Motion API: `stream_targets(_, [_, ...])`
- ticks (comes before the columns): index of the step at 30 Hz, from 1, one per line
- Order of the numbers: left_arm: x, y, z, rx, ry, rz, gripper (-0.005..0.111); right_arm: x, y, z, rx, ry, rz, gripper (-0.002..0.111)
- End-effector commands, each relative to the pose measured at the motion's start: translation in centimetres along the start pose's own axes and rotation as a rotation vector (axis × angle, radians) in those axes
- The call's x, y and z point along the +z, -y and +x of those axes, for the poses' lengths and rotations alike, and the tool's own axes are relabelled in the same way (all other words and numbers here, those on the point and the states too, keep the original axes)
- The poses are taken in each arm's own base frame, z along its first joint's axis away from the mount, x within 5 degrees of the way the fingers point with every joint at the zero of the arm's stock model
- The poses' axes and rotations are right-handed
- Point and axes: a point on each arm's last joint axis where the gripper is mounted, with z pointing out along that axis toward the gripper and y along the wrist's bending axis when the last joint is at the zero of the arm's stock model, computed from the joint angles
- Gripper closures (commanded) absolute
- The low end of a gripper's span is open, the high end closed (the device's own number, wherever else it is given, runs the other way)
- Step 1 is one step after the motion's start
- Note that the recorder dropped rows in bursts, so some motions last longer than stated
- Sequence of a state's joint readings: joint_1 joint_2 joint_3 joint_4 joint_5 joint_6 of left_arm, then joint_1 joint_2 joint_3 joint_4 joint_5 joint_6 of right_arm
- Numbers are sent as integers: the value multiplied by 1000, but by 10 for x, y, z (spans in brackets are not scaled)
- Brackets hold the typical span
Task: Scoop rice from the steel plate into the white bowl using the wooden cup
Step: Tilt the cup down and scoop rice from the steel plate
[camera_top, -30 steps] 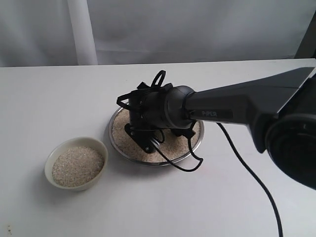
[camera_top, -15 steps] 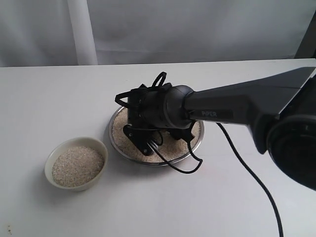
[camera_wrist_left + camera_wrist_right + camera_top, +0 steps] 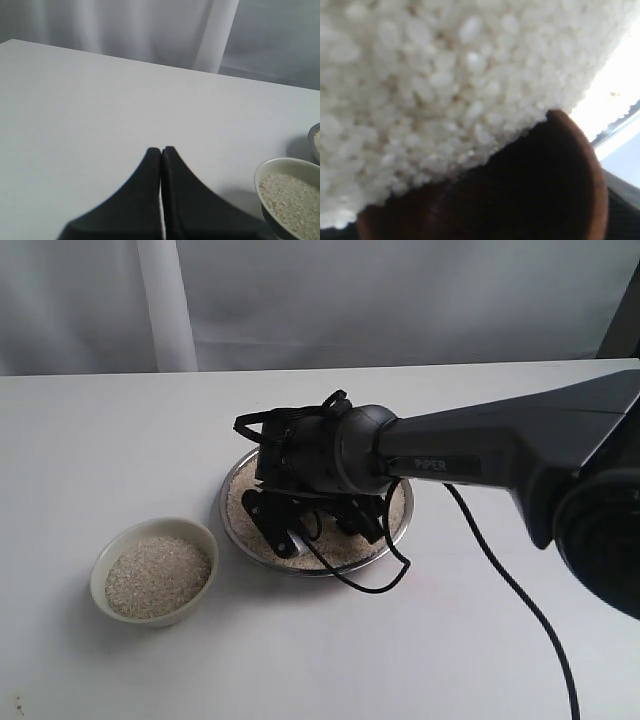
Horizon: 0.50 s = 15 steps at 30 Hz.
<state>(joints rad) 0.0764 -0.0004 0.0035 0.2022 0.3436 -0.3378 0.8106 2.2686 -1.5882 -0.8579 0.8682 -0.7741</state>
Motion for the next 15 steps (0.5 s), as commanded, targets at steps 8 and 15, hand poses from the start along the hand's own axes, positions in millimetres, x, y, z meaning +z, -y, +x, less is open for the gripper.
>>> stream_targets(8, [0, 1, -2, -6, 7, 11, 107, 1, -5, -13, 169, 140, -56, 108])
stream_targets(15, [0, 1, -2, -6, 7, 11, 107, -4, -2, -8, 301, 236, -88, 108])
